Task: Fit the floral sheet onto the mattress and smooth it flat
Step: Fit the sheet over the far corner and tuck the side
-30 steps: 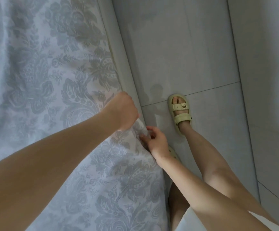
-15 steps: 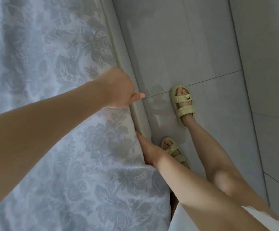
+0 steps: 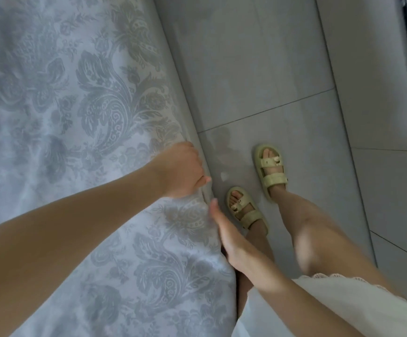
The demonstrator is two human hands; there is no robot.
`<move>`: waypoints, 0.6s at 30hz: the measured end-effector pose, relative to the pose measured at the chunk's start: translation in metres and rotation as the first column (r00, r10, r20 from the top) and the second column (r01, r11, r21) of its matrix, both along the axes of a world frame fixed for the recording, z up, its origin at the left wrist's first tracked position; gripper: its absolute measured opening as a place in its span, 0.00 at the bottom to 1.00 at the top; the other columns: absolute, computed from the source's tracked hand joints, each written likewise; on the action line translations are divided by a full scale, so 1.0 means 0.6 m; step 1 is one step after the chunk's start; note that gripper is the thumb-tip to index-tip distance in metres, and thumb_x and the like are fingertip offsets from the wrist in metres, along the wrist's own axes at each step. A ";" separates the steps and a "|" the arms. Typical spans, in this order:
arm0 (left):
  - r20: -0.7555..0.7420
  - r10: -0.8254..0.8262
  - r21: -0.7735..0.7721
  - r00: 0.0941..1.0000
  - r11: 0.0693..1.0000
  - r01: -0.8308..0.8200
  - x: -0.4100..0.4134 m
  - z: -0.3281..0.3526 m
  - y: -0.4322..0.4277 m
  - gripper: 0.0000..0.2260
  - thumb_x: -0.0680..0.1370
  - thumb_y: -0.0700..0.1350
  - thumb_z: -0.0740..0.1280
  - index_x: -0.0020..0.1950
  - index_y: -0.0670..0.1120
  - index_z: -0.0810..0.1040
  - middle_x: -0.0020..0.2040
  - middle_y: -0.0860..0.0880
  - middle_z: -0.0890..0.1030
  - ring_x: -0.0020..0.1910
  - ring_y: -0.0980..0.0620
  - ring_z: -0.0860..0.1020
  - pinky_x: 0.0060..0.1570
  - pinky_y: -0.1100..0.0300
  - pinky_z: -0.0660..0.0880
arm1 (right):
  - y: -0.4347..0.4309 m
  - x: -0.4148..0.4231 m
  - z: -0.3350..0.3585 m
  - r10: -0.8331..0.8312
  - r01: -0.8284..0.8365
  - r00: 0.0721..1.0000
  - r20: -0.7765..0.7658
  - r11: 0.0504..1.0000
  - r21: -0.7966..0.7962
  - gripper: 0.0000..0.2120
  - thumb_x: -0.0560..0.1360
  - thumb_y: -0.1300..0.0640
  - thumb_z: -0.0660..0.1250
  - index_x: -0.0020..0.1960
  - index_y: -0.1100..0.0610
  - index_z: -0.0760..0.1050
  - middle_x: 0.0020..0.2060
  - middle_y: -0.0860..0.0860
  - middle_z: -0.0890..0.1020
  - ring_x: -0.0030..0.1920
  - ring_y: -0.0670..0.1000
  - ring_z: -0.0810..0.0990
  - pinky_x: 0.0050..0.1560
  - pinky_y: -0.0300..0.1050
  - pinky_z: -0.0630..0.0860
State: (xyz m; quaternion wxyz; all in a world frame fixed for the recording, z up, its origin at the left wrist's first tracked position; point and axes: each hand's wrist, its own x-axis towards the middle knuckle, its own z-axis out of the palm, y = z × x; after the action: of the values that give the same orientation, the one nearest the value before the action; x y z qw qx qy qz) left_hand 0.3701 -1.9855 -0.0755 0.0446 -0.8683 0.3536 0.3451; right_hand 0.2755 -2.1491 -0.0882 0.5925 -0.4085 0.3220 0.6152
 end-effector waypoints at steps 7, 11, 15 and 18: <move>-0.089 -0.082 0.266 0.993 0.958 0.103 -0.005 -0.007 -0.054 0.23 0.83 0.51 0.44 0.32 0.50 0.69 0.30 0.51 0.69 0.43 0.49 0.77 0.46 0.58 0.67 | 0.009 0.009 -0.048 0.035 -0.017 0.987 -0.157 0.993 0.113 0.38 0.68 0.23 0.48 0.66 0.45 0.74 0.61 0.50 0.80 0.63 0.51 0.77 0.68 0.51 0.69; -0.180 -0.041 0.436 0.983 0.892 0.117 0.002 -0.020 -0.082 0.18 0.83 0.48 0.46 0.62 0.55 0.74 0.38 0.51 0.73 0.44 0.49 0.74 0.43 0.58 0.65 | -0.042 -0.021 -0.054 -0.094 0.080 0.993 -0.067 0.979 -0.188 0.31 0.79 0.37 0.49 0.56 0.60 0.79 0.46 0.55 0.84 0.46 0.51 0.83 0.48 0.43 0.79; -0.240 0.122 0.501 0.963 0.865 0.016 0.005 -0.021 -0.098 0.20 0.83 0.47 0.44 0.72 0.53 0.65 0.37 0.50 0.70 0.42 0.47 0.74 0.44 0.58 0.69 | -0.087 -0.057 -0.057 0.107 -0.039 0.980 0.169 0.932 -0.361 0.18 0.77 0.55 0.67 0.64 0.60 0.71 0.53 0.52 0.78 0.48 0.47 0.79 0.39 0.31 0.74; -0.116 0.256 0.358 0.960 0.912 -0.200 -0.004 -0.005 -0.084 0.30 0.82 0.54 0.40 0.41 0.43 0.77 0.30 0.49 0.71 0.34 0.49 0.73 0.43 0.55 0.74 | -0.085 -0.062 -0.055 0.168 -0.121 0.977 0.135 0.946 -0.301 0.18 0.76 0.61 0.67 0.64 0.59 0.69 0.49 0.55 0.78 0.41 0.49 0.79 0.36 0.33 0.75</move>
State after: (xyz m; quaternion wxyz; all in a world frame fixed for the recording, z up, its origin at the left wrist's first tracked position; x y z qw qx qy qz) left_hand 0.3678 -2.0361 -0.0788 0.1258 -0.8518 0.1864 0.4731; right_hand 0.2385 -2.2004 -0.1214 0.5027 -0.5613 0.3299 0.5686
